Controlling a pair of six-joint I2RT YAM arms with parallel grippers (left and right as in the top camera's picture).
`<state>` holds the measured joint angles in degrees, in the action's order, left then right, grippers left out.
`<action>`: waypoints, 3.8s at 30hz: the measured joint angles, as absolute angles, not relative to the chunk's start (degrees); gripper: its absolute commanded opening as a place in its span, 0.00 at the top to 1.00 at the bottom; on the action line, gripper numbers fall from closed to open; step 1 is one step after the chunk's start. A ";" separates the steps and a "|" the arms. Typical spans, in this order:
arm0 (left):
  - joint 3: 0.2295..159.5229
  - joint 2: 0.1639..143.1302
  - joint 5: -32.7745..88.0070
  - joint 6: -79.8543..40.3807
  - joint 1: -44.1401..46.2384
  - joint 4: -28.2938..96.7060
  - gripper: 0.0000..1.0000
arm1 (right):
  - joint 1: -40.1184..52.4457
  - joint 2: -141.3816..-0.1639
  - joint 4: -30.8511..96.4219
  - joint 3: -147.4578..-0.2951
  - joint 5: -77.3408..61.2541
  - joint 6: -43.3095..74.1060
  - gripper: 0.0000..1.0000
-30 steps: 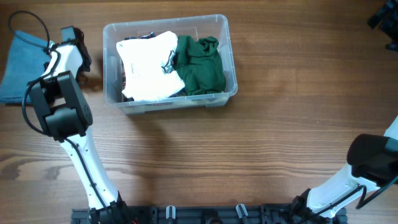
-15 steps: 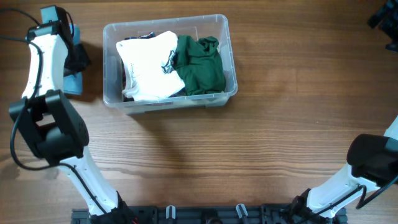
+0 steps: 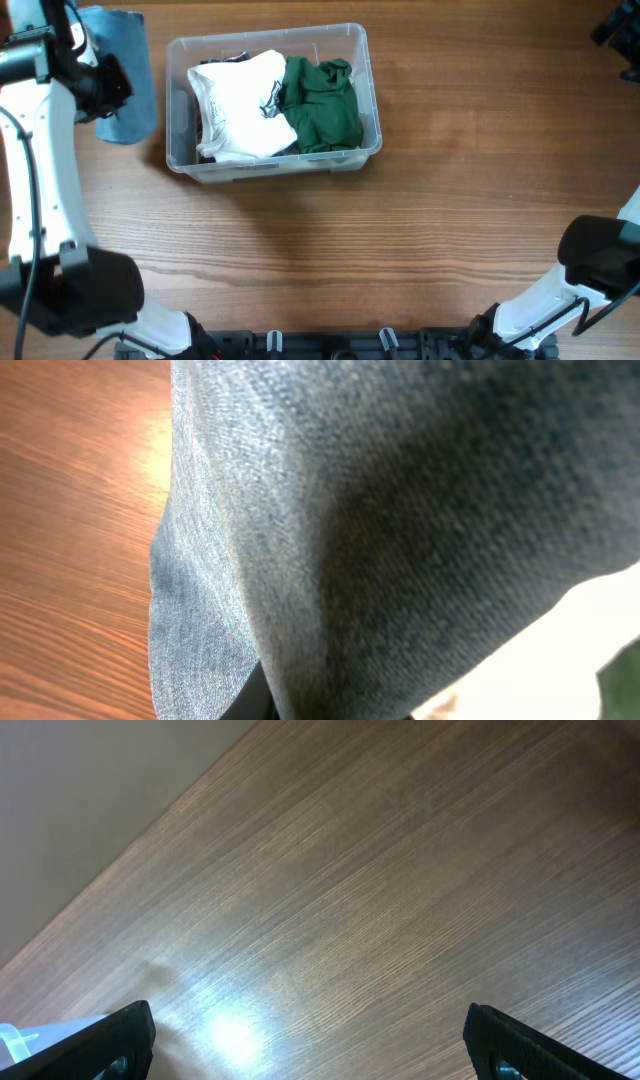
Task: Pack container
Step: 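Lift the blue denim garment and carry it over the container, then lower the blue denim garment onto the green shirt in the container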
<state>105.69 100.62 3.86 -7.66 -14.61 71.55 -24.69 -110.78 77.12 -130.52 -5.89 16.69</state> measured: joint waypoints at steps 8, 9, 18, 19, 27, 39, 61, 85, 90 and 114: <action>105.69 96.73 15.99 -7.68 -14.57 71.99 0.96 | -24.69 -110.78 77.12 -130.54 -5.89 16.69 0.00; 105.69 96.73 17.61 -7.70 -14.48 71.75 0.96 | -24.69 -110.78 77.12 -130.52 -5.89 16.69 0.00; 105.67 96.05 21.08 -7.86 -8.19 68.90 0.96 | -24.69 -110.80 77.12 -130.54 -5.89 16.69 0.00; 105.67 95.64 21.39 -7.88 -7.60 68.47 0.96 | -24.69 -110.78 77.12 -130.52 -5.89 16.69 0.00; 105.62 91.77 29.78 -9.56 -1.67 62.63 0.96 | -24.69 -110.80 77.12 -130.52 -5.89 16.69 0.00; 105.36 92.68 38.04 -20.14 14.92 49.36 0.96 | -24.69 -110.80 77.14 -130.54 -5.89 16.69 0.00; 105.36 113.58 56.93 -13.69 17.08 49.08 0.96 | -24.69 -110.78 77.12 -130.52 -5.89 16.69 0.00; 86.70 113.60 60.23 -3.64 4.56 47.18 0.96 | -24.69 -110.78 77.12 -130.52 -5.89 16.67 0.00; 84.62 113.60 57.36 -3.20 0.45 47.48 0.28 | -24.69 -110.80 77.14 -130.52 -5.89 16.69 0.00; 86.98 103.83 39.55 -2.61 6.61 41.54 0.06 | -24.69 -110.80 77.12 -130.54 -5.89 16.67 0.00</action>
<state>86.98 103.83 39.55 -2.61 6.61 41.54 -24.69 -110.80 77.12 -130.54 -5.89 16.67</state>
